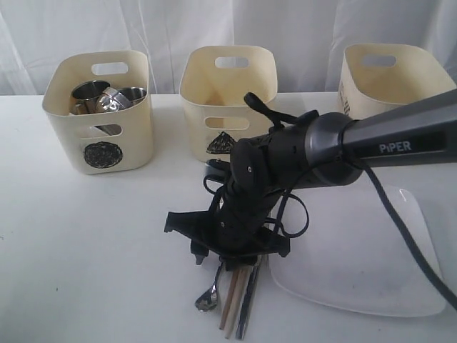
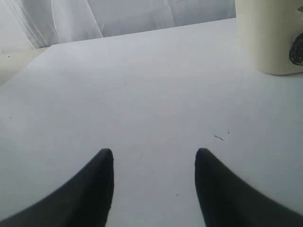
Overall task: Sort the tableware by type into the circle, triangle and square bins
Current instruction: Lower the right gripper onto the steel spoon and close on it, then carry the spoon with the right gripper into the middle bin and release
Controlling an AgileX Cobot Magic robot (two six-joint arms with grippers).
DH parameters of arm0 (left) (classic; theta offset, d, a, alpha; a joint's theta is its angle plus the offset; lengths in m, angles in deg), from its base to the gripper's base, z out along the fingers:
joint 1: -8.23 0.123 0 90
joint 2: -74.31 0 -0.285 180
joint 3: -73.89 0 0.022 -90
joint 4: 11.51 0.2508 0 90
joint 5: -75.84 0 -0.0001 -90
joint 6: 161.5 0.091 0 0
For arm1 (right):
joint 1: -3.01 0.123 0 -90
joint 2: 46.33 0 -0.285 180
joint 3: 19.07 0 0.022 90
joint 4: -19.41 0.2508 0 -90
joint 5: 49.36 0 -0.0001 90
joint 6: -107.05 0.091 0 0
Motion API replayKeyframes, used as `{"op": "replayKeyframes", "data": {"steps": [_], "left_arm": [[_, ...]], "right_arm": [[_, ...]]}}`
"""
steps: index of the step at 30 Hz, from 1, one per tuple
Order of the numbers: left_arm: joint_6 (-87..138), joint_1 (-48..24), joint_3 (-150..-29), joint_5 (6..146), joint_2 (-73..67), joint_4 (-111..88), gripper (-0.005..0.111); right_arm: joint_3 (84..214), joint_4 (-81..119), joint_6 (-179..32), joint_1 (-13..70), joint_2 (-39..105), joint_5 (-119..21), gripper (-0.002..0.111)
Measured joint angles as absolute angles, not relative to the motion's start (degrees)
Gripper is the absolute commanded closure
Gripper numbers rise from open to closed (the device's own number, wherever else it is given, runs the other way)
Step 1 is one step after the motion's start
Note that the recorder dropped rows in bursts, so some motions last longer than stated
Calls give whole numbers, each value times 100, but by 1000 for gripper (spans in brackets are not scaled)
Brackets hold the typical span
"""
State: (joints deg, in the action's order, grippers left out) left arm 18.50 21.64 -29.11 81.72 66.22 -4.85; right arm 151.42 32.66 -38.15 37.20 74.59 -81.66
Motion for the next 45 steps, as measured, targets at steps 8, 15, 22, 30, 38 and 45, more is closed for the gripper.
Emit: {"op": "replayKeyframes", "data": {"steps": [8, 15, 22, 30, 38, 45], "left_arm": [[1850, 2164, -2911, 8172, 6622, -485, 50], [1850, 2164, -2911, 8172, 6622, -485, 50], [1850, 2164, -2911, 8172, 6622, -485, 50], [1850, 2164, -2911, 8172, 6622, -485, 50], [1850, 2164, -2911, 8172, 6622, -485, 50], [1850, 2164, -2911, 8172, 6622, -485, 50]], "right_arm": [[15154, 3280, -3815, 3720, 7522, -8144, 100], [15180, 3377, -4108, 3720, 7607, -8113, 108], [15191, 3407, -4698, 3720, 7592, -8119, 108], [15120, 3345, -4926, 3730, 7346, -8022, 108], [15120, 3345, -5002, 3730, 7029, -7871, 108], [15113, 3331, -5524, 3730, 6520, -7646, 108]]}}
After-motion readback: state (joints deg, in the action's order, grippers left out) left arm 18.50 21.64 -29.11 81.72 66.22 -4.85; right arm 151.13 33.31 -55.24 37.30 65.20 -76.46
